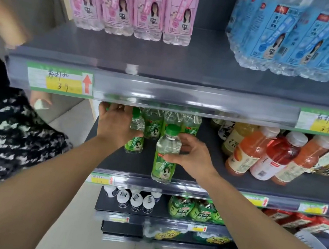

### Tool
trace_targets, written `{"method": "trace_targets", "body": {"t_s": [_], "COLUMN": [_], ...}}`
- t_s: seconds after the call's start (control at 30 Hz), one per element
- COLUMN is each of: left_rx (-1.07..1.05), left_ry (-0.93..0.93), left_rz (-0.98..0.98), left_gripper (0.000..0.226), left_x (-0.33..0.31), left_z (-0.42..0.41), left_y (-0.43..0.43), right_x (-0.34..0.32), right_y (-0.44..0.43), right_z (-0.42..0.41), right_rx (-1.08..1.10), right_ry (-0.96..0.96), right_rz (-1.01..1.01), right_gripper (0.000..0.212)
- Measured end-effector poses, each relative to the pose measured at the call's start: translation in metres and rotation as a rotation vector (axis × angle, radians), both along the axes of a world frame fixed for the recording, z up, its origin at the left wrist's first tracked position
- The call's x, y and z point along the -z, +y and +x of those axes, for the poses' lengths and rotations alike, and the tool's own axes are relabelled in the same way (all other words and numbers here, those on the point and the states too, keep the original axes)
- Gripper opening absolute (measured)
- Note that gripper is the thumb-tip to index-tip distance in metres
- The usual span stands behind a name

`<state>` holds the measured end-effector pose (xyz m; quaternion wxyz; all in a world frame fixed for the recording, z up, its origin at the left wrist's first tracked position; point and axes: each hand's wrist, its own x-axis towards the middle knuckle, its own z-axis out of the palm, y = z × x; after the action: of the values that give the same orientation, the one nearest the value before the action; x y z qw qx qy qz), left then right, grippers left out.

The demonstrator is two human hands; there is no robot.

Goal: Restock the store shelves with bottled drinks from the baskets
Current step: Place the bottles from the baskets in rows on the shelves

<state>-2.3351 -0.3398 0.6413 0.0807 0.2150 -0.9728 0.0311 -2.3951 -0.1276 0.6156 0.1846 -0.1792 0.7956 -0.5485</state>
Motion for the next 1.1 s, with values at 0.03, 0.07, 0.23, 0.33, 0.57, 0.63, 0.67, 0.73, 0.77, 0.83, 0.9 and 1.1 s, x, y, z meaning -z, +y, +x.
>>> {"method": "trace_targets", "body": {"t_s": [0.03, 0.07, 0.23, 0.33, 0.57, 0.63, 0.67, 0.73, 0.77, 0.83, 0.9, 1.1], "left_rx": [-0.002, 0.0, 0.015, 0.029, 0.068, 0.075, 0.081, 0.102, 0.111, 0.118, 0.134, 0.161], "left_ry": [-0.006, -0.01, 0.006, 0.033, 0.085, 0.098, 0.112, 0.16, 0.187, 0.208, 0.231, 0.291], "left_rz": [-0.001, -0.005, -0.014, -0.039, -0.07, -0.075, -0.085, -0.108, -0.116, -0.123, -0.135, -0.175], "left_gripper": [0.081, 0.079, 0.086, 0.088, 0.093, 0.096, 0.096, 0.095, 0.094, 0.095, 0.097, 0.096], "left_x": [-0.001, -0.002, -0.001, 0.004, 0.009, 0.012, 0.015, 0.022, 0.026, 0.031, 0.034, 0.041], "left_z": [0.0, 0.0, -0.003, -0.003, 0.0, 0.002, 0.003, 0.006, 0.007, 0.009, 0.009, 0.008], "left_y": [0.0, 0.0, 0.001, 0.0, -0.004, -0.005, -0.005, -0.008, -0.01, -0.014, -0.018, -0.024], "right_x": [0.0, -0.001, -0.004, -0.006, -0.007, -0.007, -0.006, -0.004, -0.002, 0.003, 0.008, 0.016], "right_y": [0.0, -0.001, -0.003, -0.008, -0.015, -0.019, -0.021, -0.025, -0.029, -0.036, -0.043, -0.061], "right_z": [0.0, 0.0, 0.001, 0.003, 0.004, 0.002, 0.001, -0.003, -0.004, -0.009, -0.013, -0.022], "right_rx": [0.001, 0.001, 0.0, 0.0, -0.002, -0.001, -0.003, -0.003, 0.001, 0.007, 0.004, -0.019], "right_ry": [0.002, 0.002, 0.004, 0.014, 0.057, 0.067, 0.071, 0.082, 0.094, 0.118, 0.149, 0.276], "right_rz": [0.001, 0.002, 0.004, 0.011, 0.04, 0.044, 0.043, 0.043, 0.046, 0.06, 0.079, 0.127], "right_gripper": [0.068, 0.068, 0.069, 0.072, 0.078, 0.077, 0.076, 0.076, 0.077, 0.08, 0.081, 0.08]}}
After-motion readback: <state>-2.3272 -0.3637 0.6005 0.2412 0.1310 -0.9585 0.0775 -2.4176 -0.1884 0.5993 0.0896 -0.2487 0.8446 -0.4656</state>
